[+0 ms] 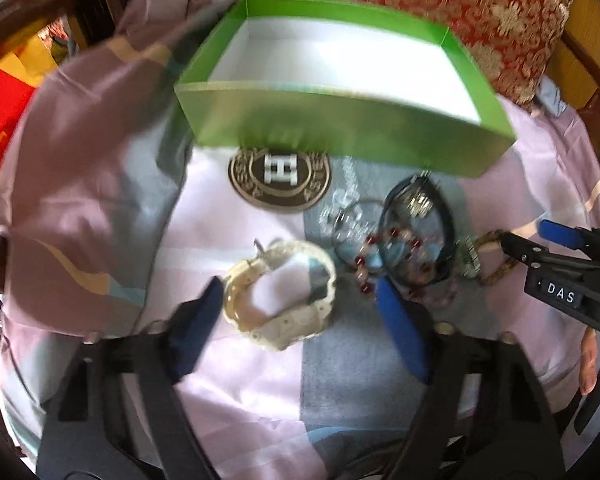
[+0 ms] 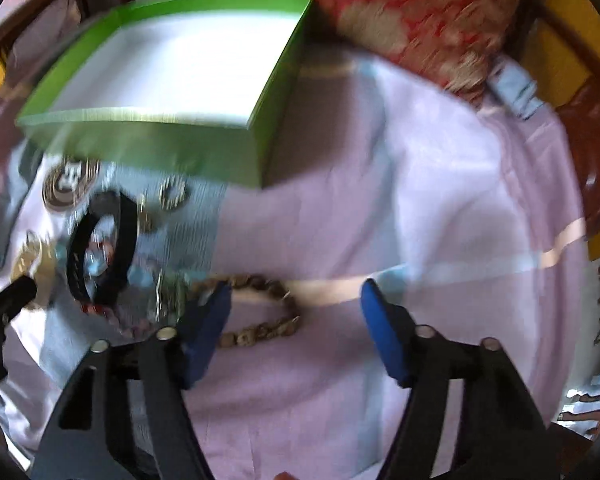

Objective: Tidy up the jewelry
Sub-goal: 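Grasp the cream-strapped watch with the left gripper while the right gripper grasps the brown bead bracelet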

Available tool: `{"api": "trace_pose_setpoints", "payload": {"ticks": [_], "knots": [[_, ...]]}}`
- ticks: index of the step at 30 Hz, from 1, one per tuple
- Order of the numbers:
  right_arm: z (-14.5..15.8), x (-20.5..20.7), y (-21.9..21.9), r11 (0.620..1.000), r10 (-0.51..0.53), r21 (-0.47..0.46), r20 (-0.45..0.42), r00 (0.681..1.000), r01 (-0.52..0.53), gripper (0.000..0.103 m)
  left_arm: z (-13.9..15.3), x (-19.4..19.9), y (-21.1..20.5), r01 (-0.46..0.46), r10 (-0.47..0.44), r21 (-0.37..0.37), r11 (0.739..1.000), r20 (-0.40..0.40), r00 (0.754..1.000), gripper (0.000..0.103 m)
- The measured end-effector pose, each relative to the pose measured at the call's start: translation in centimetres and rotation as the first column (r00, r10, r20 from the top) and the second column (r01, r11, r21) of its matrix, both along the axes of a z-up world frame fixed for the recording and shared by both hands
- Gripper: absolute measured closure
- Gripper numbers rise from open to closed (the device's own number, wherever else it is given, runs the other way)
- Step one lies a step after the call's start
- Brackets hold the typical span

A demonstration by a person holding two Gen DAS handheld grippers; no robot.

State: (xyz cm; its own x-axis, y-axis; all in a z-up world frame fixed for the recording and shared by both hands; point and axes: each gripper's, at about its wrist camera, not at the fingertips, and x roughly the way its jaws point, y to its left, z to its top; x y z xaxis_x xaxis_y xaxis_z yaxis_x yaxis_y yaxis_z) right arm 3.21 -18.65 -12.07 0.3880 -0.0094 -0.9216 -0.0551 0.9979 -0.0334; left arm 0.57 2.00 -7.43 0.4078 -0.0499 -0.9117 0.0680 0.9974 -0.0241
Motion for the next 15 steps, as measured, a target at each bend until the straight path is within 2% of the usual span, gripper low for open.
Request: {"api": "trace_pose_setpoints", "payload": {"ticks": [2, 4, 6, 7, 8, 9, 15], "knots": [[-0.6, 0.1, 0.4, 1.0, 0.015, 0.004, -0.015, 1.0, -0.015, 0.042, -1.1, 0.3, 0.6, -0.007, 0.006, -0.033, 0.999, -0.036, 0.999, 0.058], [-0.9, 0.0, 0.6, 1.0, 0.023, 0.005, -0.007, 1.0, -0.023, 0.044, -1.8, 0.6, 1.2, -0.015, 0.01, -0.081, 0.997, -0.059, 0.998, 0.062], [-0.9, -0.1, 0.8, 0.999, 0.033, 0.011, 0.006, 0.999, -0.033, 0.051, -2.0, 0.7, 1.6, -0.018, 0.012, -0.108, 0.994, -0.052, 0.999, 0.065], [-0.8, -0.2, 0.9, 0.999, 0.039, 0.014, 0.016, 0.999, -0.039, 0.068, -2.1, 0.7, 1.6, -0.014, 0.009, -0.109, 0.994, -0.048, 0.999, 0.068], [-0.6, -0.3, 1.1, 0.999, 0.046, 0.003, 0.021, 0.999, -0.046, 0.09, -2.0, 0.7, 1.5, -0.007, 0.003, -0.109, 0.994, -0.042, 0.999, 0.07], [-0.5, -0.4, 1.2, 0.999, 0.052, -0.001, 0.02, 0.998, -0.052, 0.097, -2.0, 0.6, 1.6, -0.006, 0.002, -0.103, 0.995, -0.039, 0.999, 0.07], [1.8, -1.0, 0.8, 0.997, 0.056, 0.044, 0.098, 0.994, -0.06, 0.097, -0.1, 0.3, 1.3, 0.03, -0.028, -0.095, 0.995, 0.028, 0.999, 0.072]]}}
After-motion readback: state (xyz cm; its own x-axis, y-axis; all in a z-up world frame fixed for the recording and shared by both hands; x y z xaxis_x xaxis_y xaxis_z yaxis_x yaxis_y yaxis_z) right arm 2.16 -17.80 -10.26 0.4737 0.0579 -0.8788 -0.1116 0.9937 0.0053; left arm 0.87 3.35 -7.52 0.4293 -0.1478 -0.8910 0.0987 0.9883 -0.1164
